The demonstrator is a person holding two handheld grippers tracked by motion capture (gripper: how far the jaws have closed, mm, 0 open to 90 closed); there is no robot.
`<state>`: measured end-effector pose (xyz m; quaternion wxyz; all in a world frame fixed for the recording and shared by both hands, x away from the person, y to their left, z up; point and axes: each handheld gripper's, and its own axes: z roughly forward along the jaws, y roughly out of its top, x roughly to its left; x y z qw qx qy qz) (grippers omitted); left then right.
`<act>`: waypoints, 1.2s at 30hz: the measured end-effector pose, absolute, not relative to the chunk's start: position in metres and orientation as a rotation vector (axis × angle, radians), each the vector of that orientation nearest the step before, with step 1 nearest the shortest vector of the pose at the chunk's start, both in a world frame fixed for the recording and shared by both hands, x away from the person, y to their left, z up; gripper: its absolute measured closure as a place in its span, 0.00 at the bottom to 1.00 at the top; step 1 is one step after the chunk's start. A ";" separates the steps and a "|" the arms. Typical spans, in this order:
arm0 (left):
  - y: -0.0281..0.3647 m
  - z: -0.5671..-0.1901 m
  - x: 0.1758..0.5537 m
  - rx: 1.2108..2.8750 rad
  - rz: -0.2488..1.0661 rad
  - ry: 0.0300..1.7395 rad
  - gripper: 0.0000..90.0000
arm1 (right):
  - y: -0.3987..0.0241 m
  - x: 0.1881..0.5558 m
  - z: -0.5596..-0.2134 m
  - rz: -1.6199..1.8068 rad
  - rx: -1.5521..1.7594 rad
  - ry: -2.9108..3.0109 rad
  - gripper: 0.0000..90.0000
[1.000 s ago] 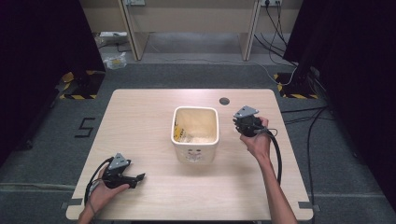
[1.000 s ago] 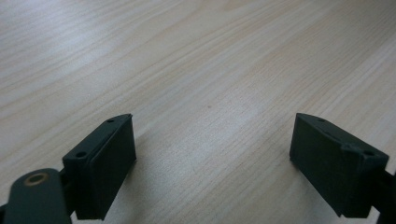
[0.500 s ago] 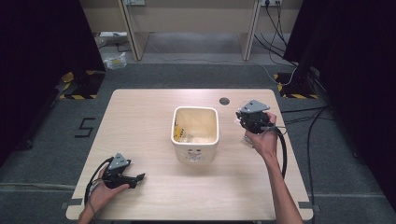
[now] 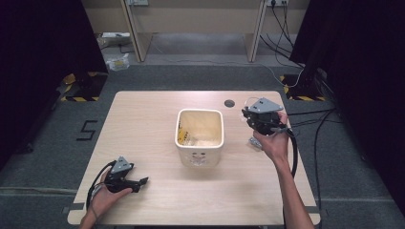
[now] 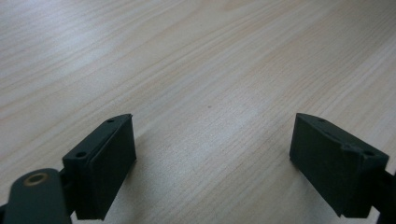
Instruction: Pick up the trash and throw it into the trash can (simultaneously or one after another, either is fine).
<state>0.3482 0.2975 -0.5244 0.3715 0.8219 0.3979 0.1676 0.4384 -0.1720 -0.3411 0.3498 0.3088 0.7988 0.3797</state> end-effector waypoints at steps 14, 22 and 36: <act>0.297 -0.524 0.348 2.107 0.430 1.020 0.15 | -0.152 0.414 -0.306 1.053 0.675 2.039 0.92; 0.298 -0.524 0.348 2.107 0.430 1.020 0.15 | -0.130 0.407 -0.296 1.101 0.603 2.084 0.92; 0.298 -0.524 0.348 2.108 0.429 1.020 0.15 | -0.096 0.413 -0.303 1.128 0.541 2.166 0.92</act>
